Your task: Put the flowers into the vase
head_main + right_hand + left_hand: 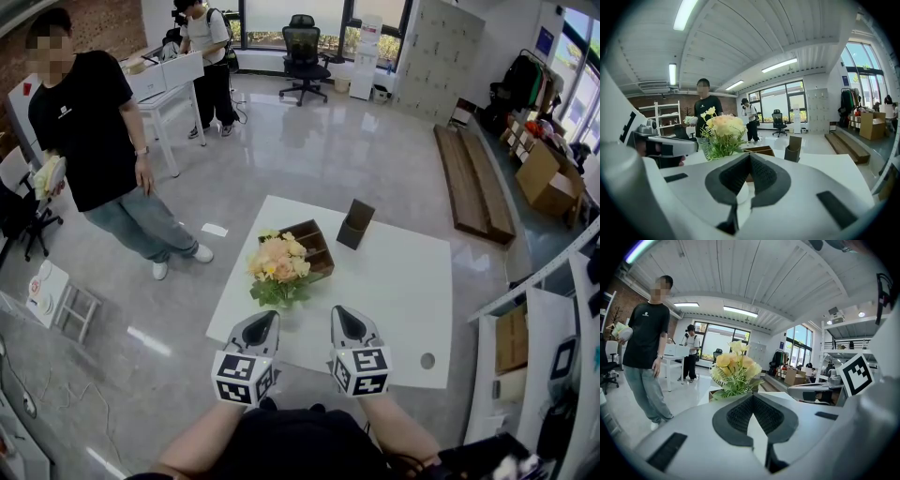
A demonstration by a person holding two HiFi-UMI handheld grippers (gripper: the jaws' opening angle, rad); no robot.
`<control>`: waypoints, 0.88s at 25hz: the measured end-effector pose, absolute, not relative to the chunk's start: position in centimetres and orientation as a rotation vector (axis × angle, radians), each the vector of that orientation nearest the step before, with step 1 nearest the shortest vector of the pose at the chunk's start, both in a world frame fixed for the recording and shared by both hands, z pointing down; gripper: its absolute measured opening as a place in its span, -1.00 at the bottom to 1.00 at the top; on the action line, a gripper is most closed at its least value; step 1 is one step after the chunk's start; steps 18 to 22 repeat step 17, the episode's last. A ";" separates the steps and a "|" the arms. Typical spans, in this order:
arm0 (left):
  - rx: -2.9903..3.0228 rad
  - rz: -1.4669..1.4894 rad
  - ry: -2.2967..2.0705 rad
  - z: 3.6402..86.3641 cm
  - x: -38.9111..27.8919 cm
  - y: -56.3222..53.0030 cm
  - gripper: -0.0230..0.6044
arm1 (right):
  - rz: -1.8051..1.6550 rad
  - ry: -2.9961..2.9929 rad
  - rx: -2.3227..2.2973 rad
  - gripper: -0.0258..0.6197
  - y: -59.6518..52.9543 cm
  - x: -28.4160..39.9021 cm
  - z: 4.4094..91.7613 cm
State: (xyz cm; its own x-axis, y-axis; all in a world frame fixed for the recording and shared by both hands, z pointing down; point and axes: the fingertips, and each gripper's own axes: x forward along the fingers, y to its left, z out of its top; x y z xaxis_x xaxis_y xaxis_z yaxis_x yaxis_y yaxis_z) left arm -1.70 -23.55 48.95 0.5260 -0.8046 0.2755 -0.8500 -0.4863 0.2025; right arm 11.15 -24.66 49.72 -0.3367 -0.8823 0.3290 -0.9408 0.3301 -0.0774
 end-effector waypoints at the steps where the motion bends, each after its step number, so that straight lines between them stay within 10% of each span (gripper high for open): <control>1: 2.457 0.207 -1.376 48.9 -1.7 -23.5 -0.91 | 0.375 -2.367 1.653 -0.91 -24.6 11.1 49.7; 22: 2.447 0.209 -1.377 49.4 -1.8 -24.0 -0.91 | 0.390 -2.357 1.633 -0.91 -25.1 11.0 50.6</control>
